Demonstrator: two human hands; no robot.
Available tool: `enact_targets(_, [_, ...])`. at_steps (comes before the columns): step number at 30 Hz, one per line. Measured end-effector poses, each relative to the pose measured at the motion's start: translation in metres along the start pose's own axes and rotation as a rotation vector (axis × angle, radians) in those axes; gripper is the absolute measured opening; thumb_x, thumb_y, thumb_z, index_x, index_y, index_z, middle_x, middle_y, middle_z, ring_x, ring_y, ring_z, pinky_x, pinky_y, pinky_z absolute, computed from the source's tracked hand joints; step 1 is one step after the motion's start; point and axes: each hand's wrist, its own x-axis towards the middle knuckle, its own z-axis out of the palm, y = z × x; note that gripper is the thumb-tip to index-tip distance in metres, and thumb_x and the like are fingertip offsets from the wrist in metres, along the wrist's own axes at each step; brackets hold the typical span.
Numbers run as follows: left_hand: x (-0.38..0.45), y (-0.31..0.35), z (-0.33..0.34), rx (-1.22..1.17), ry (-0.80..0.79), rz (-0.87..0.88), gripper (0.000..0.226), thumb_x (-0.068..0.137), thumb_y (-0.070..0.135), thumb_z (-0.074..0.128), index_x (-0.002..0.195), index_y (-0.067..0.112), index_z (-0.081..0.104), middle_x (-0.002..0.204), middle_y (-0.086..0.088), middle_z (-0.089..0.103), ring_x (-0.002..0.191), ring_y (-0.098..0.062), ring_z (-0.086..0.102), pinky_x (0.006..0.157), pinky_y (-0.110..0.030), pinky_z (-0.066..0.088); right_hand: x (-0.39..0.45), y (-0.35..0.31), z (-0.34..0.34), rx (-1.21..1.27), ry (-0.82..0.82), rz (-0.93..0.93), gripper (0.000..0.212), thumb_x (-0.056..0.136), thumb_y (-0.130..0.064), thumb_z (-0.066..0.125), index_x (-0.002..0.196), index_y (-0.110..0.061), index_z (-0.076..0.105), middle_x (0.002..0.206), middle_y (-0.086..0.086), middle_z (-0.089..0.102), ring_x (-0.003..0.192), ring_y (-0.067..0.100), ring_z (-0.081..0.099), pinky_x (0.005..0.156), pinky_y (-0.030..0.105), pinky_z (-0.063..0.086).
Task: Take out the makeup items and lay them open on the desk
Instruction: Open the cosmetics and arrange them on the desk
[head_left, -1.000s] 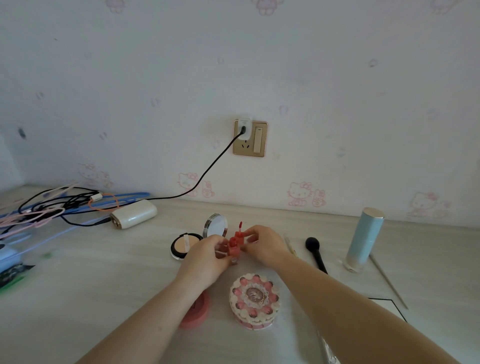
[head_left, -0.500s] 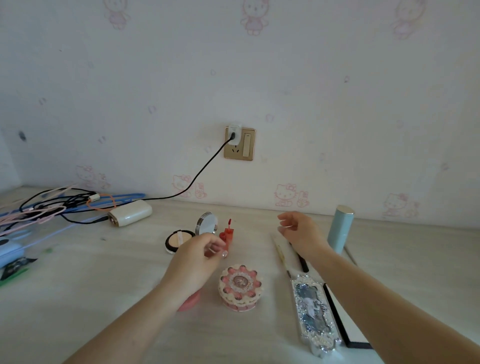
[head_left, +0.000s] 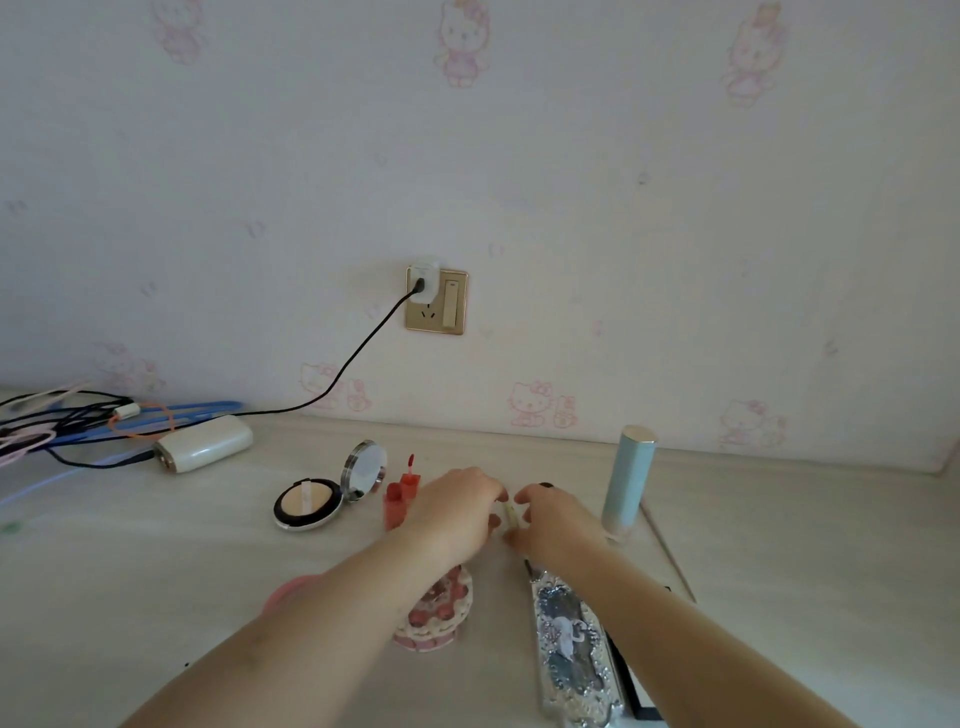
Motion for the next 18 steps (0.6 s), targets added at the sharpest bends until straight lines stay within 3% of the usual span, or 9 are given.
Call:
enact_targets(5, [0.019,0.002,0.01,0.17,-0.073,0.041,0.038,0.088,0.011,0.052,0.124,0.023,0.059,0.118,-0.008,0.058,0.113,-0.03,0.053,0.089,-0.043,0.048,0.011,-0.003,0.011,-0.123,0.024,0.033,0.043,0.085,-0.015,0.048,0.127,-0.015,0.046,0.123,0.008,0.053,0.107,0.026,0.059,0.077,0.033,0.046])
enact_targets(8, [0.022,0.001,0.014,0.116,-0.103,-0.017,0.028,0.085,0.016,0.055,0.11,0.02,0.066,0.109,-0.009,0.059,0.108,-0.031,0.054,0.084,-0.039,0.047,0.015,-0.007,0.009,-0.193,0.04,0.031,0.029,0.089,-0.01,0.044,0.117,-0.01,0.049,0.121,0.011,0.054,0.108,0.029,0.059,0.076,0.033,0.044])
enact_targets(13, [0.018,-0.004,0.015,0.028,-0.122,-0.079,0.023,0.081,0.019,0.055,0.1,0.015,0.068,0.101,-0.013,0.062,0.099,-0.033,0.061,0.073,-0.032,0.044,0.021,-0.019,0.003,-0.268,-0.005,0.021,0.028,0.09,-0.009,0.045,0.113,-0.007,0.06,0.119,0.013,0.061,0.113,0.03,0.057,0.082,0.033,0.046])
enact_targets(16, [0.014,-0.011,0.014,-0.023,-0.099,-0.111,0.031,0.086,0.018,0.052,0.114,0.016,0.064,0.115,-0.012,0.063,0.107,-0.031,0.06,0.087,-0.034,0.049,0.021,-0.024,0.0,-0.248,-0.025,0.024,0.025,0.088,-0.014,0.049,0.108,-0.007,0.063,0.112,0.012,0.065,0.109,0.03,0.059,0.078,0.031,0.045])
enact_targets(18, [0.011,-0.014,0.009,-0.088,-0.043,-0.13,0.038,0.091,0.018,0.053,0.129,0.017,0.055,0.127,-0.008,0.059,0.115,-0.026,0.057,0.097,-0.035,0.045,0.021,-0.024,-0.004,-0.137,-0.036,0.035,0.023,0.084,-0.02,0.053,0.099,-0.009,0.066,0.092,0.01,0.068,0.099,0.029,0.064,0.068,0.027,0.044])
